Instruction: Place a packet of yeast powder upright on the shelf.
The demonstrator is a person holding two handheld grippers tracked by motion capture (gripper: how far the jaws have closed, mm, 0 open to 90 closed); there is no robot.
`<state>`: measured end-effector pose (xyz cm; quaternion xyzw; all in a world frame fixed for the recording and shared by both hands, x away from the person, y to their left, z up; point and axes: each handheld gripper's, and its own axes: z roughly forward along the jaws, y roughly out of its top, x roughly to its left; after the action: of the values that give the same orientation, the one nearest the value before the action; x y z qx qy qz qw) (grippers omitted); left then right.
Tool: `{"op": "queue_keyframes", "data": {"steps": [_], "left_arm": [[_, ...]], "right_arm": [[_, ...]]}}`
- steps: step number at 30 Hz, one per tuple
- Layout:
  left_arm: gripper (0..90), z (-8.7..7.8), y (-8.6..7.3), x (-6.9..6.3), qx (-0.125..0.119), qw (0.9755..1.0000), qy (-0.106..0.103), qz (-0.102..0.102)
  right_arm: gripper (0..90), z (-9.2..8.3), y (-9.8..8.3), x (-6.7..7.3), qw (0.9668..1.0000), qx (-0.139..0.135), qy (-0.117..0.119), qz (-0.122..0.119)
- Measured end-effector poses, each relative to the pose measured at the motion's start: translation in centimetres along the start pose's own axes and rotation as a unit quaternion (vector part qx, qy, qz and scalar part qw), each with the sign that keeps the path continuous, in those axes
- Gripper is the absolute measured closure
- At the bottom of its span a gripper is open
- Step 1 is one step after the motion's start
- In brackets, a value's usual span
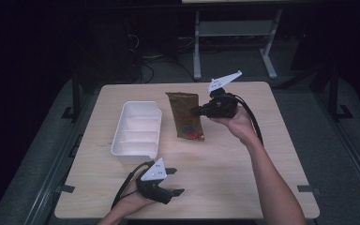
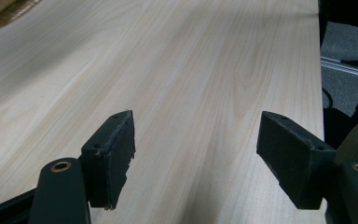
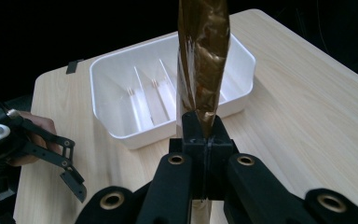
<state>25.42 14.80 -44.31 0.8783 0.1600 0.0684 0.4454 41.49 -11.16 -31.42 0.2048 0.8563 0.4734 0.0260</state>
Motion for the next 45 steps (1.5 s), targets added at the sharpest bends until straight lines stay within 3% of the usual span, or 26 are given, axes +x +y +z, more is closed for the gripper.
{"op": "queue_keyframes", "data": {"steps": [14,34,45], "left_arm": [[26.7,0.2,-0.3,0.5,0.000,1.0000,0.005,-0.004],[26.3,0.6,-0.5,0.6,0.004,1.0000,0.000,0.001],[26.2,0.6,-0.6,0.6,0.008,1.0000,-0.003,0.002]], "right_arm": [[89.9,1.0,1.9,0.3,1.0000,0.000,0.005,-0.008],[89.9,3.2,5.7,1.0,0.9991,-0.007,0.017,-0.039],[89.9,5.5,7.6,0.9,0.9986,-0.003,0.033,-0.042]]}}
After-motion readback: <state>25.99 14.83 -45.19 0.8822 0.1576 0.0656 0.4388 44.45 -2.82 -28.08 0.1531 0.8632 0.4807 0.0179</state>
